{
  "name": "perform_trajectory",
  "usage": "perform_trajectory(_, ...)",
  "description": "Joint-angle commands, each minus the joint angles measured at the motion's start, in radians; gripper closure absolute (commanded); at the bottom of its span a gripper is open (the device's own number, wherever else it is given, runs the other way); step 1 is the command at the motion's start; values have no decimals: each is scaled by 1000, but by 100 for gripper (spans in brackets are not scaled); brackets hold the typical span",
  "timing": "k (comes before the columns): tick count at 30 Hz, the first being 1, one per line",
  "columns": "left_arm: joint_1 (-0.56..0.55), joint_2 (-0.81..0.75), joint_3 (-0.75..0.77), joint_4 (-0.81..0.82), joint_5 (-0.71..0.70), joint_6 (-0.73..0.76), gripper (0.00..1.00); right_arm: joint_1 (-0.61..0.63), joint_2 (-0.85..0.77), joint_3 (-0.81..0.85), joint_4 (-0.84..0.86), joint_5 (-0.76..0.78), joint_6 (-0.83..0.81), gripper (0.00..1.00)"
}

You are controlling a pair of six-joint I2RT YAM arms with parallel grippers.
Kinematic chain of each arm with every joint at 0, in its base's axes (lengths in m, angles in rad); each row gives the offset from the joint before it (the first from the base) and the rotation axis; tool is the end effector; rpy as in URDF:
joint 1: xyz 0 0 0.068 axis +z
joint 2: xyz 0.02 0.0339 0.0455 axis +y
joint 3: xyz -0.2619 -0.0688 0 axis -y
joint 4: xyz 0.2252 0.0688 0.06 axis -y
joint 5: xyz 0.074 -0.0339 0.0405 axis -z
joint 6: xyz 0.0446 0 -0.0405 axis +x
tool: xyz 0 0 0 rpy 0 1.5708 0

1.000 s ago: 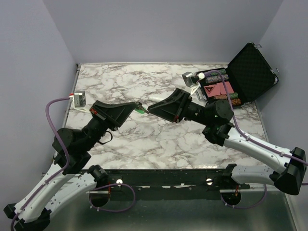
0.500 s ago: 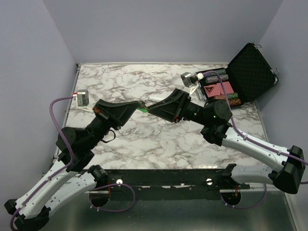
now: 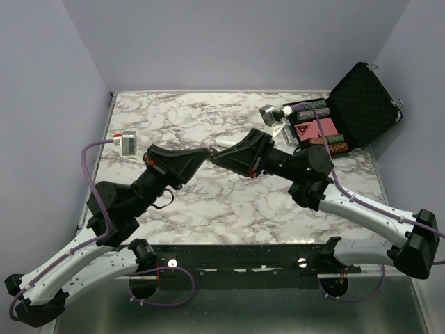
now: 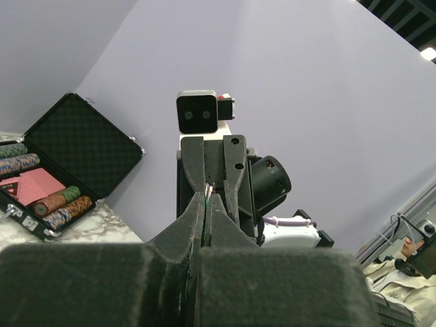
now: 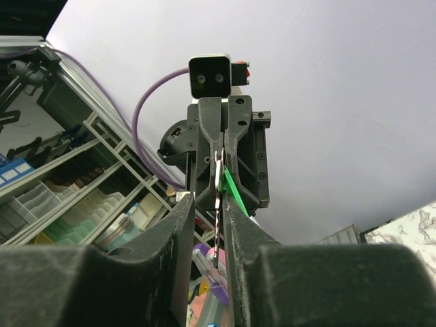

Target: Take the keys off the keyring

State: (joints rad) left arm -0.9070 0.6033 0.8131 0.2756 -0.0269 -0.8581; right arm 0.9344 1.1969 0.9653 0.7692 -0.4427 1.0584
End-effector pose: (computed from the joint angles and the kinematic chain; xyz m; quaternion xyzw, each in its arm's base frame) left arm 0.0730 -0.0914 0.4230 0.0011 0.5165 -0.6569 0.5492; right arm 0.1365 0.2168 0.4225 -0.1607 0.4928 0.7711 0.3699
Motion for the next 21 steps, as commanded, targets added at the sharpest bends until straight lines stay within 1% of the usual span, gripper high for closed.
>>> perform_trajectory(1, -49, 6, 40, -6, -62, 70, 100, 3, 7, 10, 12, -4, -9, 79)
perform_trajectory(4, -76, 6, 44, -6, -82, 91, 100, 4, -2, 9, 5, 2, -15, 86)
perform_trajectory(8, -105, 1, 43, -9, -96, 119, 100, 4, -10, 7, -19, 15, -28, 98)
perform_trajectory(11, -119, 0, 57, -47, -102, 137, 99, 3, -16, 26, -96, 30, -61, 99)
perform_trajectory(13, -122, -8, 75, -99, -103, 155, 73, 4, -26, 39, -148, 30, -86, 99)
perform_trajectory(14, -122, -19, 84, -127, -111, 166, 58, 4, -31, 46, -180, 27, -101, 99)
perform_trajectory(16, -122, -48, 95, -183, -139, 177, 34, 3, -46, 73, -252, 25, -136, 99)
perform_trajectory(17, -122, -63, 97, -209, -160, 180, 25, 4, -52, 93, -301, 25, -156, 99)
perform_trajectory(18, -122, -85, 95, -239, -178, 185, 18, 3, -56, 119, -350, 24, -179, 99)
perform_trajectory(21, -121, -157, 66, -269, -202, 234, 10, 4, -34, 209, -534, 10, -245, 99)
